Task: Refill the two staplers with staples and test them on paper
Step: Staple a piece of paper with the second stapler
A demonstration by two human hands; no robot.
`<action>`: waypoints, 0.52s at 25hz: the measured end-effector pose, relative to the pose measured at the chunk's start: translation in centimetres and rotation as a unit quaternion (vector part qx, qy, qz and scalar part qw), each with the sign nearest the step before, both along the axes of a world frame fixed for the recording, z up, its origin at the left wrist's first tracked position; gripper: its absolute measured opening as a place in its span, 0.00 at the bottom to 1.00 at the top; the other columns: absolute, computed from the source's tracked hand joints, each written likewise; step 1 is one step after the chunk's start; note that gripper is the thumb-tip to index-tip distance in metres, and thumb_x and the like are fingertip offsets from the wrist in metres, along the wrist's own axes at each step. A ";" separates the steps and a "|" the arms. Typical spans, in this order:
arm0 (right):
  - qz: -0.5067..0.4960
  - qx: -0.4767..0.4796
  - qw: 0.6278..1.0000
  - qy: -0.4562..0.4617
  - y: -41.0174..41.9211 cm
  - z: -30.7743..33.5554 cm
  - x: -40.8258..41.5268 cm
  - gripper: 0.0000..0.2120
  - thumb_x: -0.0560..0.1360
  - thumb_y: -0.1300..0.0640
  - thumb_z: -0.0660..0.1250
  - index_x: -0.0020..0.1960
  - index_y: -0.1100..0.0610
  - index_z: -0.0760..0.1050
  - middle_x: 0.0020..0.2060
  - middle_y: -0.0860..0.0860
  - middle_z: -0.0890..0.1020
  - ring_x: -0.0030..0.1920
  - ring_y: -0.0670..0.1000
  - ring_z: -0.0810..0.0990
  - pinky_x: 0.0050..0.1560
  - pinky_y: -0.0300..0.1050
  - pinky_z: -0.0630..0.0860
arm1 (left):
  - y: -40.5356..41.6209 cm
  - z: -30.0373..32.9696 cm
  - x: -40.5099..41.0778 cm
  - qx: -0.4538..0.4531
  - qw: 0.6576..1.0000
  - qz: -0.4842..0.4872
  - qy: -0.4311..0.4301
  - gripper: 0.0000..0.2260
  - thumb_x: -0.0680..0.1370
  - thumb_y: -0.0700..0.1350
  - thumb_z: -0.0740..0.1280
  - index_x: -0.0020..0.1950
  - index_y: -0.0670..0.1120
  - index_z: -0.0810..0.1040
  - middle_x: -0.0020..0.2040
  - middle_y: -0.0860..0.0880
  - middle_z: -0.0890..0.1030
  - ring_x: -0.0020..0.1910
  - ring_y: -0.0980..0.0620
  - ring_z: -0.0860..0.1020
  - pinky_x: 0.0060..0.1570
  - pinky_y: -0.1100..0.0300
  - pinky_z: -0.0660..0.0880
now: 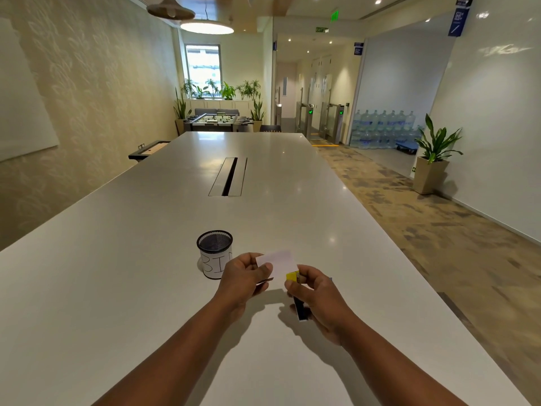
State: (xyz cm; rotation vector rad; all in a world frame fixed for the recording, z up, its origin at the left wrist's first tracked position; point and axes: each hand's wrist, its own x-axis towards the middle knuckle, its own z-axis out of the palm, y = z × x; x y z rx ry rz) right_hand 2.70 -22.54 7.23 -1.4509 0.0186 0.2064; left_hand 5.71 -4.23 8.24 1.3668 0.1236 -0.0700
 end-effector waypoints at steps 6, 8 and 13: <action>-0.019 0.057 0.998 -0.026 0.4 -0.1 -0.3 0.17 0.74 0.62 0.76 0.61 0.61 0.78 0.50 0.56 0.86 0.47 0.51 0.84 0.43 0.43 0.81 | -0.3 -0.1 -0.4 -0.008 1.000 0.007 -0.027 0.12 0.77 0.31 0.71 0.57 0.44 0.79 0.46 0.47 0.88 0.43 0.49 0.88 0.40 0.63 0.82; -0.028 0.067 0.997 -0.026 0.6 -0.1 -0.3 0.16 0.75 0.62 0.75 0.60 0.63 0.77 0.48 0.55 0.85 0.48 0.53 0.83 0.43 0.43 0.81 | -0.3 -0.2 -0.6 0.005 0.999 -0.009 -0.033 0.13 0.77 0.30 0.71 0.57 0.43 0.79 0.46 0.47 0.89 0.44 0.49 0.88 0.41 0.62 0.82; -0.043 0.074 0.996 -0.036 0.8 0.1 -0.5 0.13 0.75 0.63 0.74 0.57 0.62 0.78 0.48 0.57 0.83 0.46 0.54 0.82 0.43 0.43 0.80 | 0.0 0.1 -0.9 -0.008 0.999 -0.019 -0.042 0.15 0.77 0.31 0.71 0.60 0.43 0.77 0.46 0.46 0.89 0.44 0.48 0.88 0.40 0.62 0.82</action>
